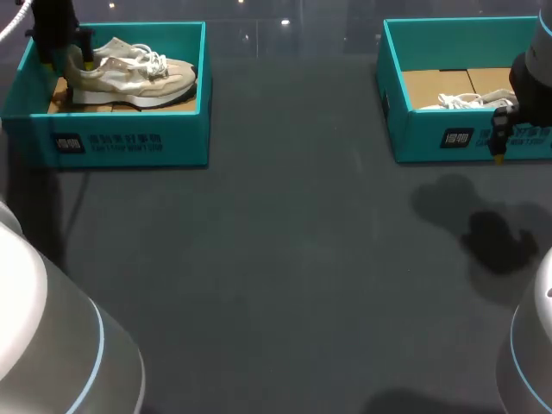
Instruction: Take the shoe out of the shoebox, open the shoe tongue, remove and reinsert the insole, then place the shoe into the shoebox
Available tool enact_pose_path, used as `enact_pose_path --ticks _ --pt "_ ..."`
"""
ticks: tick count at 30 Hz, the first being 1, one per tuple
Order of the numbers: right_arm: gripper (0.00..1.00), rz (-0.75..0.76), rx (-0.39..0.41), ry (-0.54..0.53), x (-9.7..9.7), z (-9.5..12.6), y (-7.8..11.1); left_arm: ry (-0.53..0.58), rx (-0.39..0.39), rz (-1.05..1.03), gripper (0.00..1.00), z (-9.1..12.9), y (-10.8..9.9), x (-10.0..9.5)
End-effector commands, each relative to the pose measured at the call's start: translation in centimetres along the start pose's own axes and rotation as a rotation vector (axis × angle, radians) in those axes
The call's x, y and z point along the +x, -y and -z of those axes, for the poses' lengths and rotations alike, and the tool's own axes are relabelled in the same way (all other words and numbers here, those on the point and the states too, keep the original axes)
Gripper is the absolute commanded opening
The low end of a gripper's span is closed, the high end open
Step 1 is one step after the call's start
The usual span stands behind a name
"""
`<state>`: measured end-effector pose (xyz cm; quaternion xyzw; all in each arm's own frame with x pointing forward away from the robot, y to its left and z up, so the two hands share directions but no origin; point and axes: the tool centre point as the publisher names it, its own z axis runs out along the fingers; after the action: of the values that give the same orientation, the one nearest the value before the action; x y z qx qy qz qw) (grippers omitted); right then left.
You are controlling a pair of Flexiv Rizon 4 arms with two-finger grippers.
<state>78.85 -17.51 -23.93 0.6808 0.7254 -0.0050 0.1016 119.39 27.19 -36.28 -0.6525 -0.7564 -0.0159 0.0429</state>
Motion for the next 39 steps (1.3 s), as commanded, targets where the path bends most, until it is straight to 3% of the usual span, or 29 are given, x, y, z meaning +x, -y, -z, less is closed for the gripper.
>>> enact_pose_path --ticks 1,7,20,28,29,30,39 --pt "1.00 -0.001 -0.001 0.001 0.0 0.0 0.1 -0.001 0.014 -0.001 0.73 -0.6 -0.7 0.1" --pt "1.00 -0.001 -0.001 0.001 0.0 0.0 0.1 -0.003 0.025 -0.002 0.75 -1.4 -0.6 0.2" --pt "1.00 -0.001 -0.001 0.001 0.0 0.0 0.1 -0.002 0.033 -0.004 0.69 -2.0 -0.3 0.2" --pt "1.00 -0.001 -0.001 0.001 0.0 0.0 0.1 0.003 0.026 0.001 0.22 -1.7 -0.3 0.4" --pt "1.00 -0.001 -0.001 0.001 0.0 0.0 0.1 0.003 0.026 0.000 0.08 -1.7 -0.3 0.4" --pt "1.00 -0.001 -0.001 0.001 0.0 0.0 0.1 0.004 0.025 -0.001 0.00 -1.6 -0.2 0.4" --pt "1.00 -0.001 -0.001 0.001 0.0 0.0 0.1 0.025 0.012 -0.008 0.00 -0.6 0.2 1.2"
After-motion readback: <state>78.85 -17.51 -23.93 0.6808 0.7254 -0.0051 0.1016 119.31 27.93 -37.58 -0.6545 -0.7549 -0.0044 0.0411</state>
